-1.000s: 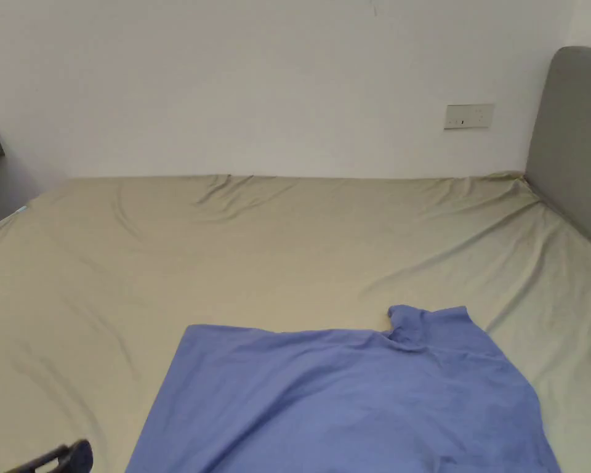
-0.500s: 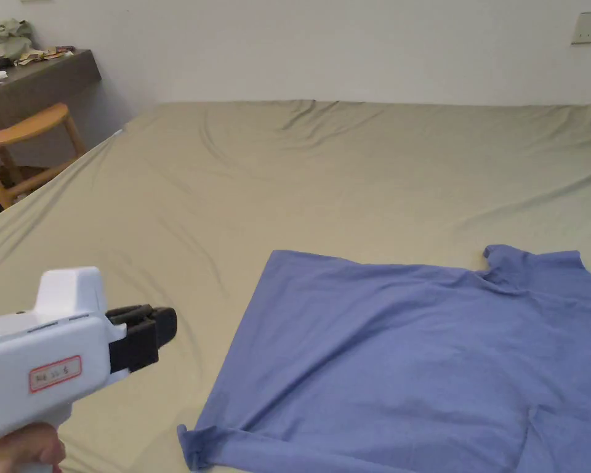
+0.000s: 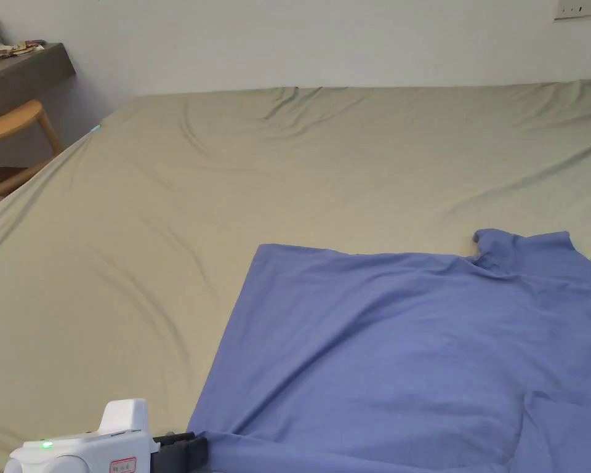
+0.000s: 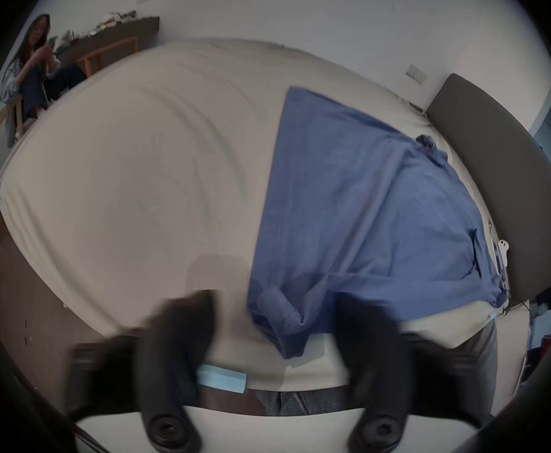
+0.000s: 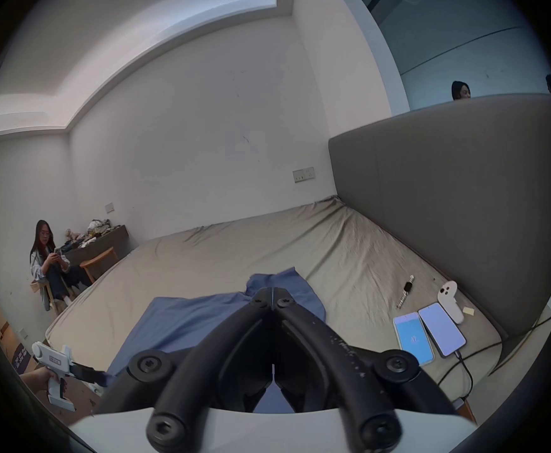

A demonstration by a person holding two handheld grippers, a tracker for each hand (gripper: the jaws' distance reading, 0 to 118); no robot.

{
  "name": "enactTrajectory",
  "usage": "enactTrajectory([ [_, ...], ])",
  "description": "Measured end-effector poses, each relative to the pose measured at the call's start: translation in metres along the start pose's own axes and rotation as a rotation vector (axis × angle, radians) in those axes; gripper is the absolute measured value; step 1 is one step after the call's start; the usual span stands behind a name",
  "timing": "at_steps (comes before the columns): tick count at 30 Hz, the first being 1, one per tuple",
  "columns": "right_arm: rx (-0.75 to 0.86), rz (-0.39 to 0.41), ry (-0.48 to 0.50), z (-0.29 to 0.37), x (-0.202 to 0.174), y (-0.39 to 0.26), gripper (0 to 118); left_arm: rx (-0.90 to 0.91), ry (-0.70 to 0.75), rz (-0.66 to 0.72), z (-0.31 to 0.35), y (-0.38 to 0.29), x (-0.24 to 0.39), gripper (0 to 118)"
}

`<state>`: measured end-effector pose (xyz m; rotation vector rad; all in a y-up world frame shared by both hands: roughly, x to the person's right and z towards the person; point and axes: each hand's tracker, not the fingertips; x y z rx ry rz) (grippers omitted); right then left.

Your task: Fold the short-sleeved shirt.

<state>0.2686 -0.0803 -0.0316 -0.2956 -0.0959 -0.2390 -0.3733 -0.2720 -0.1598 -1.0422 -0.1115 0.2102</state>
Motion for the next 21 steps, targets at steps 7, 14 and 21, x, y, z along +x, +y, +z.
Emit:
enactTrajectory([
  [7,-0.153,0.043,-0.11,-0.01,0.022,-0.038,0,0.139,0.047,-0.067,0.024,-0.016,0.03,6],
  [14,-0.458,0.127,0.048,-0.056,0.057,-0.132,57,0.262,0.043,-0.125,0.079,-0.017,0.058,5],
  [21,-0.609,0.215,0.086,-0.069,0.057,-0.193,21,0.299,0.017,-0.078,0.093,-0.02,0.07,5],
])
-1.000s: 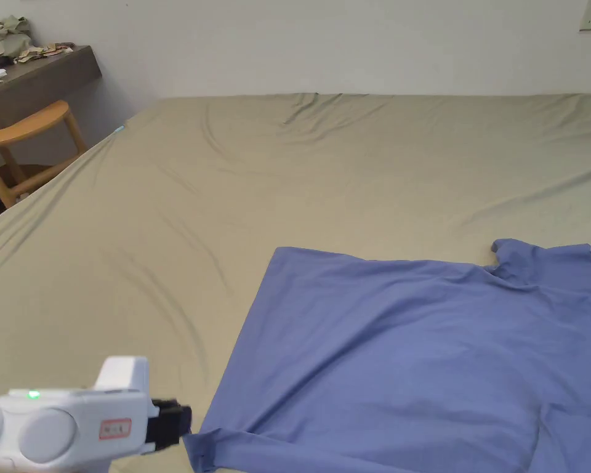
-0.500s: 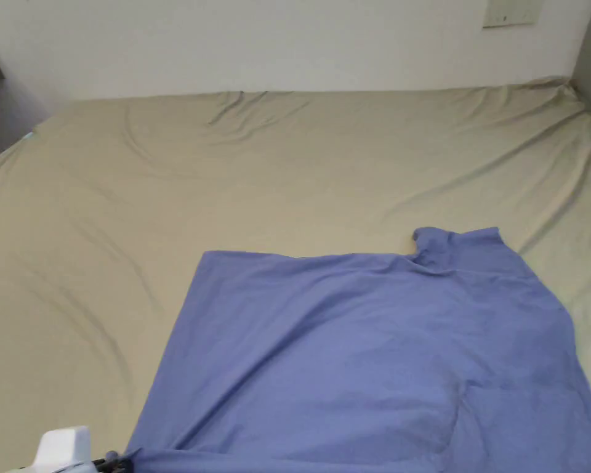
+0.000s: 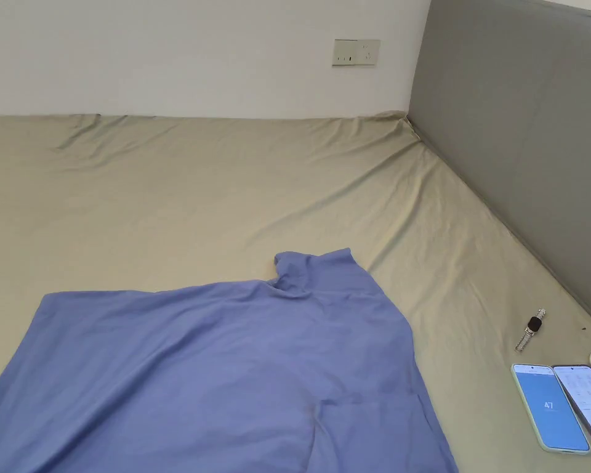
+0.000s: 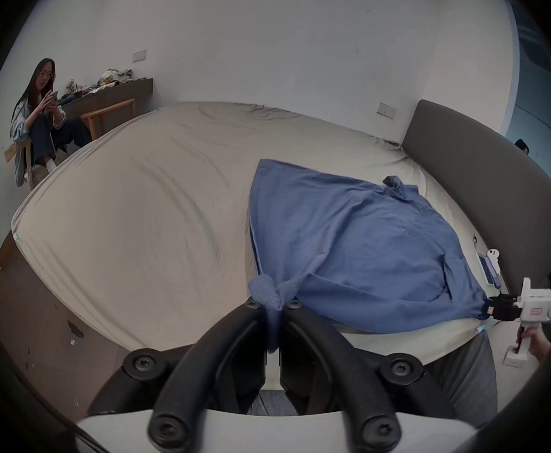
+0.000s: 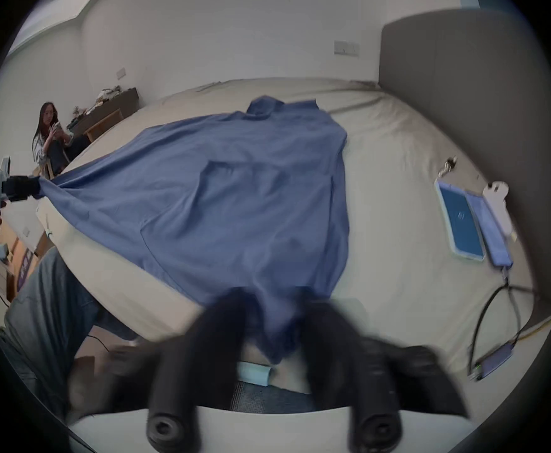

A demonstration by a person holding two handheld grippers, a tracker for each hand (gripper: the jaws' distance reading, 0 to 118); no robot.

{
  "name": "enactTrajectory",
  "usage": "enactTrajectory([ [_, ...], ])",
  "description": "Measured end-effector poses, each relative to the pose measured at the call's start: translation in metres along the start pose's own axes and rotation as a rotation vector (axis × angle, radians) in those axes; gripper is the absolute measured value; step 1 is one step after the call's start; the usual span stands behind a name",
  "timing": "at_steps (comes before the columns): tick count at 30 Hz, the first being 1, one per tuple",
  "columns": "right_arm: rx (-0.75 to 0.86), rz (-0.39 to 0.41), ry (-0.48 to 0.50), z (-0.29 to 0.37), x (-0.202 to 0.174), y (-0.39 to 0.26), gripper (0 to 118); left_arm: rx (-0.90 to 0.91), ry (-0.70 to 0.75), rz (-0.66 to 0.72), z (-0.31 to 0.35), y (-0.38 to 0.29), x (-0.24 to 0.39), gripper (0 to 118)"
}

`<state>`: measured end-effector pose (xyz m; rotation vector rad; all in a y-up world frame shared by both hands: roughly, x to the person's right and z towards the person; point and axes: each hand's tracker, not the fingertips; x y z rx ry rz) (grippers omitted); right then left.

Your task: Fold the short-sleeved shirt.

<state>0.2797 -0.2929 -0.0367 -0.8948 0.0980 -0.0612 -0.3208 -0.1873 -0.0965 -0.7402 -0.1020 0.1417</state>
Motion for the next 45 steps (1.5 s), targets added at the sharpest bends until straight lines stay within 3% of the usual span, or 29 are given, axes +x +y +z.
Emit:
enactTrajectory([
  [1,0.01,-0.021,0.001,-0.002,0.001,-0.004,5,-0.019,0.013,0.0,-0.002,-0.001,0.002,5],
  [5,0.093,-0.122,-0.023,0.016,0.002,-0.004,5,-0.014,0.017,0.0,0.006,0.0,0.009,5],
  [11,0.202,-0.146,0.01,0.041,0.014,0.066,5,0.022,-0.016,0.079,-0.005,0.058,0.007,5],
  [13,0.216,-0.194,-0.004,0.02,0.031,0.107,5,0.019,-0.007,0.055,-0.036,0.09,0.01,5],
  [17,0.159,-0.151,-0.053,-0.057,0.053,0.188,5,-0.101,0.003,0.018,-0.141,0.152,0.011,5],
  [20,0.058,-0.17,-0.08,-0.113,0.058,0.218,5,-0.193,0.054,-0.026,-0.215,0.167,0.011,5],
  [24,-0.058,-0.15,-0.144,-0.166,0.054,0.224,5,-0.311,0.115,-0.101,-0.275,0.16,0.018,5],
  [31,-0.068,-0.162,-0.161,-0.188,0.051,0.217,5,-0.335,0.109,-0.07,-0.305,0.148,0.004,5],
  [32,-0.071,-0.161,-0.159,-0.187,0.052,0.217,7,-0.33,0.105,-0.066,-0.305,0.146,0.003,8],
  [33,-0.066,-0.165,-0.151,-0.184,0.054,0.217,21,-0.282,0.141,-0.093,-0.302,0.148,0.0,23],
  [34,-0.047,-0.174,-0.145,-0.175,0.055,0.219,43,-0.262,0.097,-0.075,-0.296,0.15,-0.003,56],
  [35,-0.011,-0.19,-0.144,-0.167,0.055,0.221,73,-0.247,0.083,-0.074,-0.289,0.151,-0.004,98],
  [36,0.038,-0.208,-0.146,-0.153,0.055,0.225,112,-0.219,0.117,-0.073,-0.277,0.154,-0.002,118],
  [37,0.1,-0.208,-0.139,-0.133,0.053,0.23,118,-0.104,0.101,-0.069,-0.253,0.156,0.001,111],
  [38,0.175,-0.202,-0.132,-0.115,0.051,0.234,113,-0.027,0.049,-0.068,-0.231,0.161,0.007,105],
  [41,0.396,-0.162,-0.114,-0.043,0.031,0.257,118,0.215,0.06,-0.091,-0.149,0.172,0.025,109],
  [42,0.465,-0.137,-0.1,-0.021,0.025,0.266,118,0.341,0.062,-0.104,-0.111,0.179,0.036,116],
  [45,0.684,-0.115,-0.079,0.052,0.0,0.297,118,0.643,0.074,-0.091,-0.03,0.197,0.059,118],
])
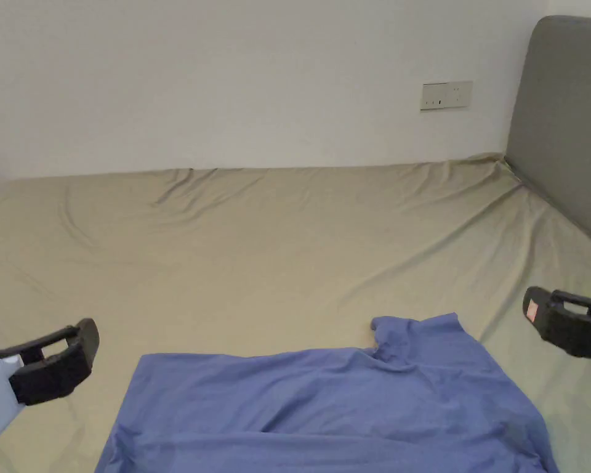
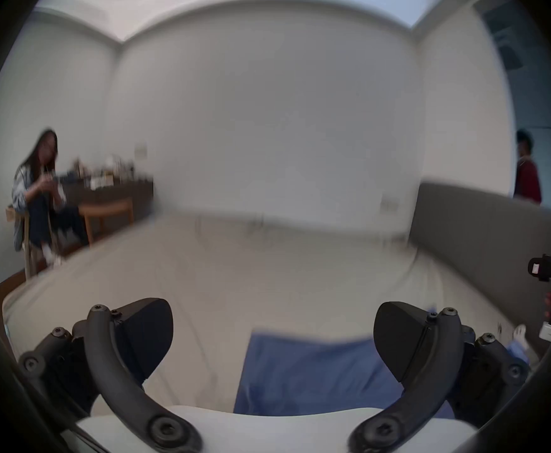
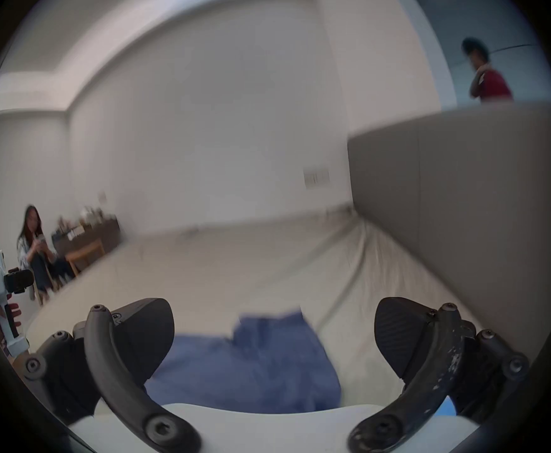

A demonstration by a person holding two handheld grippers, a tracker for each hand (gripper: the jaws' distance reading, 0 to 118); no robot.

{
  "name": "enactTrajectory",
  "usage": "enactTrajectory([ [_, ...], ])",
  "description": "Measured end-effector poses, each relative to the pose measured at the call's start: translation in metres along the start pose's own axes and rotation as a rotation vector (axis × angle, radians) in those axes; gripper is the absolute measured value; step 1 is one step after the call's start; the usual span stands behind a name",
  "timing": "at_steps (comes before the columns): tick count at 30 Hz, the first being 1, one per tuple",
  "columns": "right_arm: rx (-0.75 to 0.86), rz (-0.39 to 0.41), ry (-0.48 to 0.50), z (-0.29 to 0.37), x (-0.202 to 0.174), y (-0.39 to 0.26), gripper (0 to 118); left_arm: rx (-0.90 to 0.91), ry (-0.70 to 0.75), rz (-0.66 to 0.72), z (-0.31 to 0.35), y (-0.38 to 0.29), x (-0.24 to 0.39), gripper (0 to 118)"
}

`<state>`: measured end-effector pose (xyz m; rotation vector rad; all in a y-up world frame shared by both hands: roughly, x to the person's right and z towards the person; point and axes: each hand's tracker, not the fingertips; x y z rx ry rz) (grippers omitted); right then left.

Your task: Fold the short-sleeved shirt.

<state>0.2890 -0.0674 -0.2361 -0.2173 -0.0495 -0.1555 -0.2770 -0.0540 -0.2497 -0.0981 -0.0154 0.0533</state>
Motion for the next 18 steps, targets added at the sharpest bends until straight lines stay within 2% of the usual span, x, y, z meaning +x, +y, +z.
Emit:
enactTrajectory([
  [3,0.161,-0.008,0.045,0.02,-0.027,0.05,118,0.126,-0.059,-0.044,0.018,0.048,0.009,118],
  [5,0.177,-0.007,0.044,0.031,-0.042,0.068,118,0.139,-0.032,-0.073,0.025,0.067,0.014,118],
  [7,0.203,-0.019,0.056,0.043,-0.05,0.075,117,0.17,-0.064,-0.067,0.038,0.079,0.013,118],
  [8,0.245,-0.024,0.057,0.053,-0.057,0.078,104,0.177,-0.093,-0.052,0.044,0.083,0.011,114],
  [10,0.279,0.022,0.057,0.066,-0.064,0.081,29,0.16,-0.153,-0.033,0.054,0.085,0.007,70],
  [11,0.278,0.061,0.023,0.071,-0.068,0.084,1,0.107,-0.17,-0.028,0.052,0.083,0.003,37],
  [12,0.288,0.076,0.006,0.075,-0.07,0.086,1,0.045,-0.171,-0.028,0.047,0.08,0.0,0],
  [14,0.277,0.063,0.04,0.08,-0.066,0.087,1,-0.128,-0.115,-0.046,0.036,0.068,-0.002,0],
  [15,0.276,0.055,0.048,0.083,-0.065,0.087,1,-0.264,-0.137,-0.069,0.023,0.058,-0.008,0],
  [16,0.272,0.053,0.047,0.086,-0.064,0.087,1,-0.419,-0.206,0.0,0.009,0.04,-0.014,0],
  [18,0.253,0.057,0.037,0.086,-0.062,0.084,1,-0.612,-0.248,0.101,-0.015,0.001,-0.029,0],
])
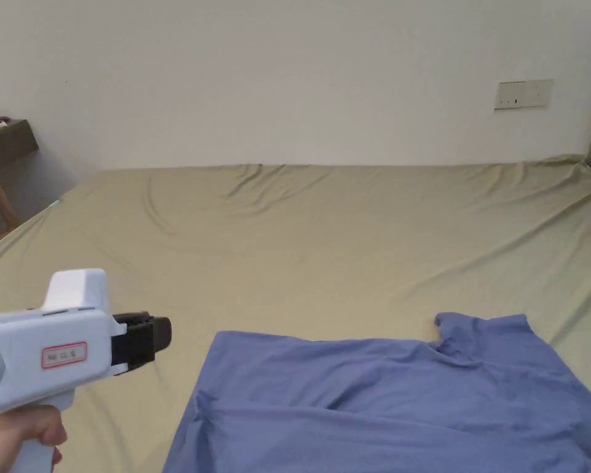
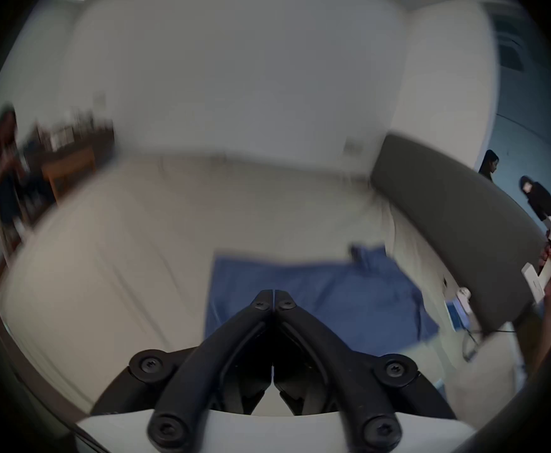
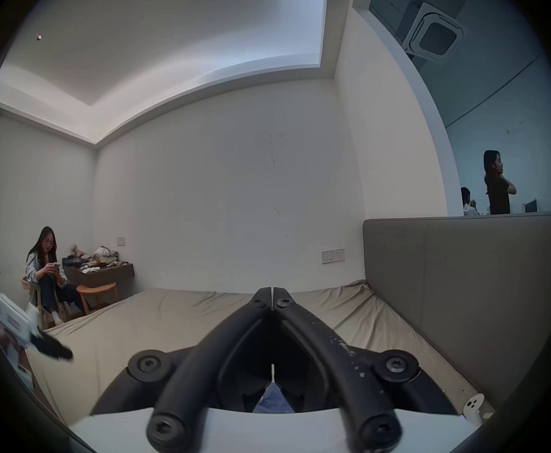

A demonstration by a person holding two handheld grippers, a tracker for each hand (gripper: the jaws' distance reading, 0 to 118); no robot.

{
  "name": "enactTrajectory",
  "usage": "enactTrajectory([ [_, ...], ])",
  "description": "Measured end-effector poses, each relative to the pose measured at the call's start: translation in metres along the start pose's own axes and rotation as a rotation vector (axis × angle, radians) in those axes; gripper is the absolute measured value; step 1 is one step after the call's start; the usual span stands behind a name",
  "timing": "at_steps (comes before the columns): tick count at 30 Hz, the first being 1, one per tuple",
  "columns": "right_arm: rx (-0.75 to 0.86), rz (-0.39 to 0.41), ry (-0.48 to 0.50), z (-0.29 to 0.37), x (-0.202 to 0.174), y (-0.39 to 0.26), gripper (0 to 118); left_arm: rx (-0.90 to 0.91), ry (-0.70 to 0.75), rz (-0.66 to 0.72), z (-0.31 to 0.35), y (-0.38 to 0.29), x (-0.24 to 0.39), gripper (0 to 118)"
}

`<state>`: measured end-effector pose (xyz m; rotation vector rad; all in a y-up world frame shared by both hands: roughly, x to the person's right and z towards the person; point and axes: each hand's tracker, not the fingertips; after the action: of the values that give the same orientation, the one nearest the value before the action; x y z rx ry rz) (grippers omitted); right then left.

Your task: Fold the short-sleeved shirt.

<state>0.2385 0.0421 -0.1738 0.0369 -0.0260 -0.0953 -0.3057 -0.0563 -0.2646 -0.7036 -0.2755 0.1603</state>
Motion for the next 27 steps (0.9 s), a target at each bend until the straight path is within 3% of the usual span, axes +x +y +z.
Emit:
enactTrajectory([
  [3,-0.012,0.037,-0.003,0.002,0.0,-0.004,1,-0.303,0.053,0.044,-0.071,-0.044,-0.04,0],
  [7,-0.046,0.02,0.022,0.003,0.0,-0.011,1,-0.483,0.134,0.024,-0.126,-0.104,-0.061,2],
  [8,-0.052,0.025,0.018,0.002,0.0,-0.013,1,-0.497,0.156,0.021,-0.134,-0.113,-0.064,28],
  [9,-0.059,0.034,0.011,0.001,0.0,-0.015,1,-0.465,0.173,0.023,-0.138,-0.121,-0.067,89],
  [10,-0.064,0.041,0.008,0.001,0.001,-0.017,1,-0.414,0.221,-0.007,-0.142,-0.125,-0.07,118],
  [13,-0.091,0.036,0.011,-0.001,-0.001,-0.022,1,-0.354,0.175,0.093,-0.148,-0.139,-0.079,100],
  [15,-0.106,0.032,0.006,-0.003,0.0,-0.03,1,-0.417,0.172,0.149,-0.16,-0.146,-0.079,78],
  [16,-0.12,0.036,-0.001,-0.005,0.001,-0.035,1,-0.497,0.164,0.135,-0.165,-0.149,-0.075,78],
  [17,-0.131,0.042,-0.007,-0.008,0.004,-0.042,1,-0.436,0.274,0.004,-0.161,-0.15,-0.064,75],
  [19,-0.191,0.046,-0.023,-0.013,0.012,-0.06,1,-0.454,0.243,-0.069,-0.156,-0.145,-0.055,61],
  [20,-0.249,0.042,-0.033,-0.017,0.016,-0.075,1,-0.422,0.203,-0.061,-0.149,-0.143,-0.054,41],
  [21,-0.299,0.028,-0.036,-0.021,0.022,-0.09,1,-0.402,0.175,-0.033,-0.145,-0.14,-0.055,10],
  [27,-0.704,-0.072,-0.101,-0.03,0.077,-0.232,0,-0.367,0.176,-0.014,-0.133,-0.122,-0.046,9],
])
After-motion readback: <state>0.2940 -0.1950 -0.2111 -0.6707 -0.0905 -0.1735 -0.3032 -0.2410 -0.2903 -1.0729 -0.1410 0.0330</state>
